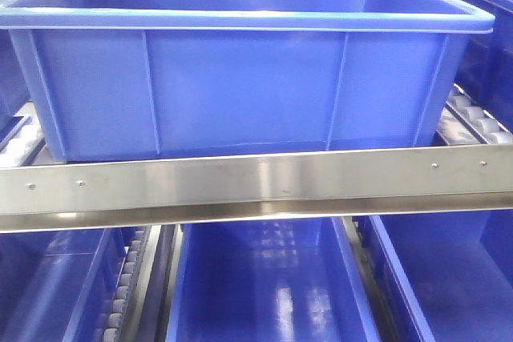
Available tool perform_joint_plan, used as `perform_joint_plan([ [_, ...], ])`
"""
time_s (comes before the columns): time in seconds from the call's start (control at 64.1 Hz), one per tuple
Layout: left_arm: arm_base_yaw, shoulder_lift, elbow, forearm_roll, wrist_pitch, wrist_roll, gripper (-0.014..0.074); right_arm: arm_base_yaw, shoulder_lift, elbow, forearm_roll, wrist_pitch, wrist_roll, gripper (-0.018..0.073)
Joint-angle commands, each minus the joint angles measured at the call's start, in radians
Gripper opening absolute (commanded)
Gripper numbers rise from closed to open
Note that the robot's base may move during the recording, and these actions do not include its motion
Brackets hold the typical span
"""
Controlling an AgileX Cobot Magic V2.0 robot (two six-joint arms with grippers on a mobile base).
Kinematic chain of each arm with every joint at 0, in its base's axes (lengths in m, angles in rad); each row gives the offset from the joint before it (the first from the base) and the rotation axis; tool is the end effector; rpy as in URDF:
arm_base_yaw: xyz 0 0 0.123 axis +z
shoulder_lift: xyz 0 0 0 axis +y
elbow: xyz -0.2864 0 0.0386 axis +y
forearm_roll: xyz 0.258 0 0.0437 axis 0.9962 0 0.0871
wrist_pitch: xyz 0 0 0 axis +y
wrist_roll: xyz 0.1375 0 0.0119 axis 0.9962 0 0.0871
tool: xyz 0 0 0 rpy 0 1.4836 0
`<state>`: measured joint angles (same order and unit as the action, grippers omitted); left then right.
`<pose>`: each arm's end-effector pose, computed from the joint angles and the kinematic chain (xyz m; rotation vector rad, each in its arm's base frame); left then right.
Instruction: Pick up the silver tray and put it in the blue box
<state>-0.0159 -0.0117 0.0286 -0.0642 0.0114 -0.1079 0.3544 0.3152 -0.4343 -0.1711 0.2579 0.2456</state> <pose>0.1096 -0.0019 0.2056 -0.1175 1.5092 -0.1513 0.1225 0.0389 0.3158 -0.1891 1.6160 0.2996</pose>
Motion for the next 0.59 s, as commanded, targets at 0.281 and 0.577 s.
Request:
perform_joint_plan([
  [0.281, 0.001, -0.018, -0.002, -0.009, -0.097, 0.000, -0.0094, -0.002, 0.006, -0.026, -0.013, -0.086, -0.011, 0.0053],
  [0.577, 0.001, -0.018, -0.002, -0.009, -0.097, 0.000, -0.0094, -0.002, 0.006, -0.026, -0.014, -0.091, -0.011, 0.0053],
])
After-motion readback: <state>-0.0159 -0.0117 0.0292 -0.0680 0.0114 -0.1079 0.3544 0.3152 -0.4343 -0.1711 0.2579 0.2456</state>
